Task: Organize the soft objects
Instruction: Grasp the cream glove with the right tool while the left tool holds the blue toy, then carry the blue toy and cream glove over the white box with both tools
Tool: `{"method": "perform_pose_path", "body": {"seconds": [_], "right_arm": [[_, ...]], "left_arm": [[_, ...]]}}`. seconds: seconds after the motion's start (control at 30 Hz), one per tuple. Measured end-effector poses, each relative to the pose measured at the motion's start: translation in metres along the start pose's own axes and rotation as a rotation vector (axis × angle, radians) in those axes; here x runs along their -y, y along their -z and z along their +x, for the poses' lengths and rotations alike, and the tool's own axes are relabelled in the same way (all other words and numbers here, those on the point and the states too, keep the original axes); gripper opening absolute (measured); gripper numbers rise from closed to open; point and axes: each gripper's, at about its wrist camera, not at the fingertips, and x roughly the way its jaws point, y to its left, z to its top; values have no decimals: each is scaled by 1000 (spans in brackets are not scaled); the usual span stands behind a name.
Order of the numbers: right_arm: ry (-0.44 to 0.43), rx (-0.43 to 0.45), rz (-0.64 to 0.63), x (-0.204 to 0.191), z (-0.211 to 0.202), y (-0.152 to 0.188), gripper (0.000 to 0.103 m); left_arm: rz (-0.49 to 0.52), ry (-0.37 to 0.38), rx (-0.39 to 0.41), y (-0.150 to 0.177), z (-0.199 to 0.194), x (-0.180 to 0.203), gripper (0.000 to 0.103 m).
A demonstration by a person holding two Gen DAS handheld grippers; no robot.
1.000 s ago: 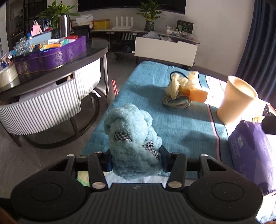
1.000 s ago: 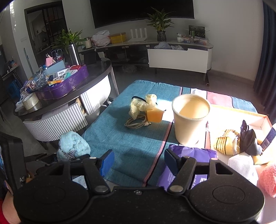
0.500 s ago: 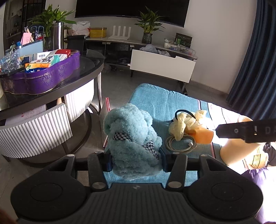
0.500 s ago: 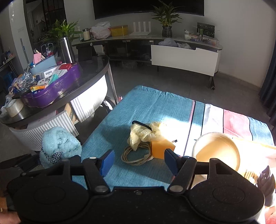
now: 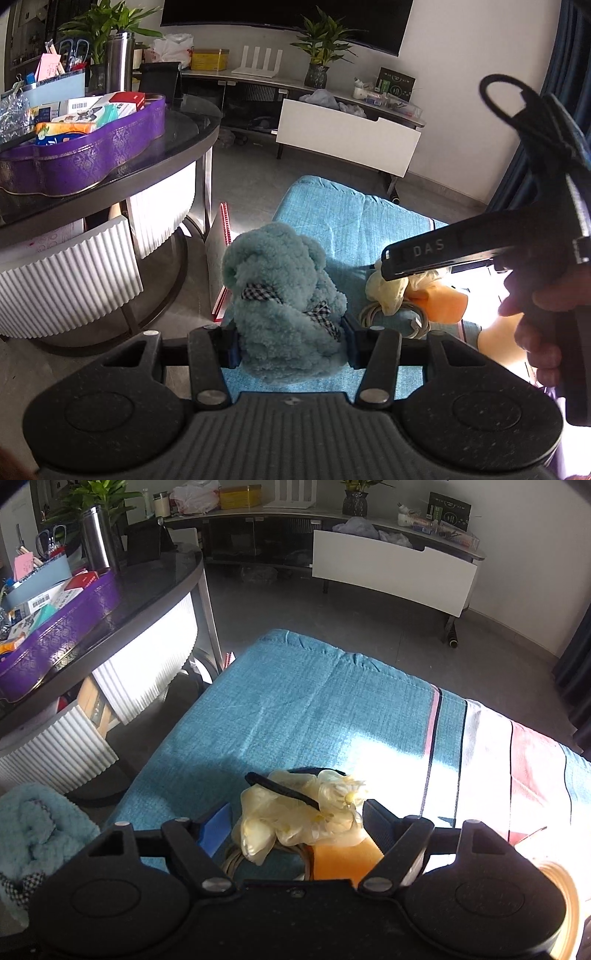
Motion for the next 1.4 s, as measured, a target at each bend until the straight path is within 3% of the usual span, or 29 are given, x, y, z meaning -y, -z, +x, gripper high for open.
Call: {"method": "perform_pose_path", "body": {"seconds": [0.03, 0.07, 0.1, 0.2, 0.47, 0.77, 1.0, 1.4], "right_arm": [[2, -4, -4, 0, 4, 0, 90], [3, -11, -8, 0, 8, 0, 77], [3, -9, -11, 0, 10, -1, 52], [15, 19, -4, 5, 3, -2, 29], [-61, 160, 34, 18, -70, 0, 26], [-101, 267, 85, 33, -153, 34, 26], [-127, 314, 124, 43, -196, 71, 26], [-78, 363, 172, 64, -244, 130, 26]], "left_arm": [[0, 2, 0, 0, 0, 0, 51], [3, 2, 0, 0, 1, 1, 51], [5, 0, 1, 1, 1, 2, 51], [-4, 1, -5, 0, 3, 0, 51], [-19, -5, 13, 0, -4, 2, 51], [8, 17, 58, -7, -43, 19, 51], [50, 27, 107, -14, -76, 43, 51], [130, 61, 118, -3, -105, 81, 50]]}}
